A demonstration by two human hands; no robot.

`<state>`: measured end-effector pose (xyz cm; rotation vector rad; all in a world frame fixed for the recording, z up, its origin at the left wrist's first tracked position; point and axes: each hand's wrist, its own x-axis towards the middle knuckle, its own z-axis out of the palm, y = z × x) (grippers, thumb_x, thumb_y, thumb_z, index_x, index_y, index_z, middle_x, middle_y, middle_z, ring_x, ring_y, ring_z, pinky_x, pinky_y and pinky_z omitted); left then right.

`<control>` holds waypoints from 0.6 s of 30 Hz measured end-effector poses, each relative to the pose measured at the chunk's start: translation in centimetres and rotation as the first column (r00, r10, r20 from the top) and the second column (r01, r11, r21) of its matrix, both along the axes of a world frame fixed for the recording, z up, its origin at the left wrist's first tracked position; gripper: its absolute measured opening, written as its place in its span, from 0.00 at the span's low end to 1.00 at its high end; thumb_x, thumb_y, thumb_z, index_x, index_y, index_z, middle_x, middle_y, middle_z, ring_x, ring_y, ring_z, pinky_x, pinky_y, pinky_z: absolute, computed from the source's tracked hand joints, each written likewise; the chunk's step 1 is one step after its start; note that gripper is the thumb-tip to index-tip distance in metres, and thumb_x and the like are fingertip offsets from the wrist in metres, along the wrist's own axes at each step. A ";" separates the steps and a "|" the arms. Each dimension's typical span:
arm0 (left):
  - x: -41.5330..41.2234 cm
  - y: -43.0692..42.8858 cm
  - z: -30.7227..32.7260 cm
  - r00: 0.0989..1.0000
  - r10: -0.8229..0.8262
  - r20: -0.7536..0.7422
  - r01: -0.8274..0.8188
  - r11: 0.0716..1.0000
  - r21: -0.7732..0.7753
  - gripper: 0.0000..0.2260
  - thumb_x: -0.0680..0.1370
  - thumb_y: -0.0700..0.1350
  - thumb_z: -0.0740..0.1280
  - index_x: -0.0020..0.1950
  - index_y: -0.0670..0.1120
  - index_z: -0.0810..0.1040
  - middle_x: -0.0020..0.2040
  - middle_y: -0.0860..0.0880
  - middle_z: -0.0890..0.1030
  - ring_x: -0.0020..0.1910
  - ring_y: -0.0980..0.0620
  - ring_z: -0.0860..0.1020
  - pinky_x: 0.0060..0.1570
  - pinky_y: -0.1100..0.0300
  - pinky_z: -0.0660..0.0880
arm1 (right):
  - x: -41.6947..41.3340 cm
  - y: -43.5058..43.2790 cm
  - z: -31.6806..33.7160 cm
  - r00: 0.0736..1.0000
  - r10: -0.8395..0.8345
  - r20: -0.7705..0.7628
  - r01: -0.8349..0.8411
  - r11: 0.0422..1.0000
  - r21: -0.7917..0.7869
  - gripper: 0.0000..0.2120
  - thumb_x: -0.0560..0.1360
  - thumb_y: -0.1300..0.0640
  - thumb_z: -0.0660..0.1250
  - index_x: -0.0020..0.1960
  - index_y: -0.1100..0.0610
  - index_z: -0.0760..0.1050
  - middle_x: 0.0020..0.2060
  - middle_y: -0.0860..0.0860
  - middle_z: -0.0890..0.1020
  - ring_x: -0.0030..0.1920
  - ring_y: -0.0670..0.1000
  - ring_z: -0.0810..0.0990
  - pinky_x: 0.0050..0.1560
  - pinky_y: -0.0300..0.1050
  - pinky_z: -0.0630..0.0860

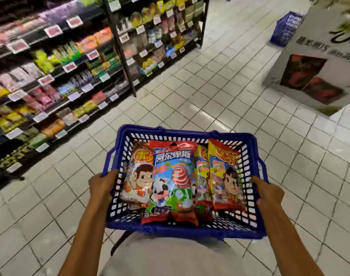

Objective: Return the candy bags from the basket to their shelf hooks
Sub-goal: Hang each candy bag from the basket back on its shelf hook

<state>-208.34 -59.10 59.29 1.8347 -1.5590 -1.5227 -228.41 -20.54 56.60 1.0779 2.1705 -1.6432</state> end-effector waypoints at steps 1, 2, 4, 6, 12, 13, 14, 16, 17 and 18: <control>-2.2 -0.4 0.1 1.000 0.010 -0.002 -0.010 1.000 0.010 0.07 0.72 0.42 0.72 0.43 0.40 0.77 0.30 0.45 0.77 0.27 0.48 0.75 0.22 0.62 0.71 | -2.7 -0.7 0.3 1.000 0.005 -0.008 -0.005 1.000 -0.005 0.14 0.62 0.58 0.79 0.40 0.61 0.77 0.33 0.56 0.80 0.32 0.55 0.78 0.38 0.49 0.78; -4.0 -0.6 0.3 1.000 0.013 0.003 -0.013 1.000 0.019 0.07 0.72 0.42 0.72 0.41 0.40 0.77 0.30 0.45 0.77 0.27 0.48 0.75 0.21 0.63 0.71 | -4.9 -1.4 0.6 1.000 0.011 -0.014 -0.011 1.000 -0.005 0.14 0.62 0.58 0.79 0.40 0.61 0.77 0.33 0.56 0.80 0.32 0.55 0.78 0.37 0.48 0.78; -8.6 -2.0 0.1 1.000 0.026 0.002 -0.026 0.999 0.039 0.08 0.72 0.44 0.72 0.39 0.41 0.77 0.31 0.44 0.78 0.28 0.47 0.75 0.19 0.65 0.71 | -10.4 -3.0 0.9 0.999 0.036 -0.024 -0.036 0.999 0.005 0.13 0.62 0.57 0.79 0.38 0.60 0.76 0.32 0.55 0.79 0.30 0.54 0.78 0.33 0.45 0.76; -13.3 -3.6 -0.4 0.999 0.052 0.013 -0.053 0.996 0.072 0.10 0.72 0.46 0.72 0.42 0.39 0.78 0.37 0.40 0.81 0.32 0.43 0.78 0.28 0.61 0.76 | -15.8 -4.9 0.8 0.998 0.050 -0.037 -0.049 0.999 0.004 0.12 0.62 0.58 0.78 0.35 0.58 0.75 0.31 0.54 0.79 0.29 0.53 0.77 0.30 0.43 0.73; -27.4 -9.1 -2.3 0.990 0.143 -0.004 -0.141 0.978 0.154 0.14 0.72 0.52 0.70 0.39 0.40 0.77 0.37 0.42 0.81 0.32 0.45 0.79 0.32 0.60 0.73 | -31.8 -11.5 0.0 0.997 0.062 -0.035 -0.061 0.998 0.028 0.15 0.62 0.60 0.79 0.43 0.63 0.77 0.31 0.55 0.77 0.32 0.55 0.75 0.42 0.48 0.75; -30.0 -10.2 -2.4 0.987 0.160 -0.003 -0.157 0.973 0.167 0.14 0.72 0.52 0.70 0.39 0.41 0.77 0.36 0.43 0.81 0.32 0.45 0.79 0.31 0.60 0.73 | -34.5 -12.7 0.0 0.997 0.072 -0.037 -0.071 0.997 0.038 0.14 0.62 0.59 0.79 0.42 0.63 0.77 0.31 0.55 0.77 0.33 0.55 0.76 0.41 0.48 0.75; -32.4 -11.2 -2.4 0.984 0.177 0.003 -0.175 0.968 0.178 0.14 0.72 0.52 0.70 0.40 0.41 0.77 0.36 0.43 0.81 0.33 0.45 0.79 0.32 0.59 0.74 | -37.1 -13.8 0.0 0.996 0.082 -0.035 -0.080 0.996 0.043 0.14 0.62 0.59 0.79 0.40 0.62 0.77 0.31 0.55 0.77 0.32 0.55 0.75 0.40 0.47 0.74; -37.3 -13.2 -2.4 0.982 0.190 0.014 -0.190 0.964 0.185 0.14 0.74 0.51 0.69 0.43 0.39 0.77 0.40 0.41 0.81 0.36 0.44 0.79 0.37 0.55 0.76 | -42.2 -15.9 0.5 0.995 0.096 -0.038 -0.095 0.995 0.023 0.13 0.62 0.58 0.79 0.36 0.60 0.76 0.31 0.54 0.76 0.30 0.54 0.74 0.36 0.45 0.72; -39.2 -13.9 -2.2 0.982 0.187 0.016 -0.187 0.968 0.167 0.15 0.75 0.51 0.68 0.44 0.38 0.78 0.42 0.40 0.81 0.37 0.43 0.78 0.39 0.54 0.75 | -44.3 -16.8 0.9 0.994 0.099 -0.044 -0.098 0.995 0.019 0.12 0.61 0.58 0.79 0.35 0.60 0.75 0.30 0.54 0.76 0.29 0.53 0.73 0.35 0.44 0.71; -41.7 -14.7 -1.9 0.984 0.179 0.015 -0.179 0.973 0.148 0.15 0.75 0.51 0.67 0.45 0.38 0.78 0.43 0.39 0.80 0.36 0.44 0.78 0.39 0.54 0.74 | -46.9 -17.8 1.1 0.993 0.104 -0.049 -0.103 0.994 0.026 0.12 0.62 0.59 0.79 0.35 0.59 0.75 0.29 0.54 0.75 0.29 0.53 0.72 0.33 0.44 0.70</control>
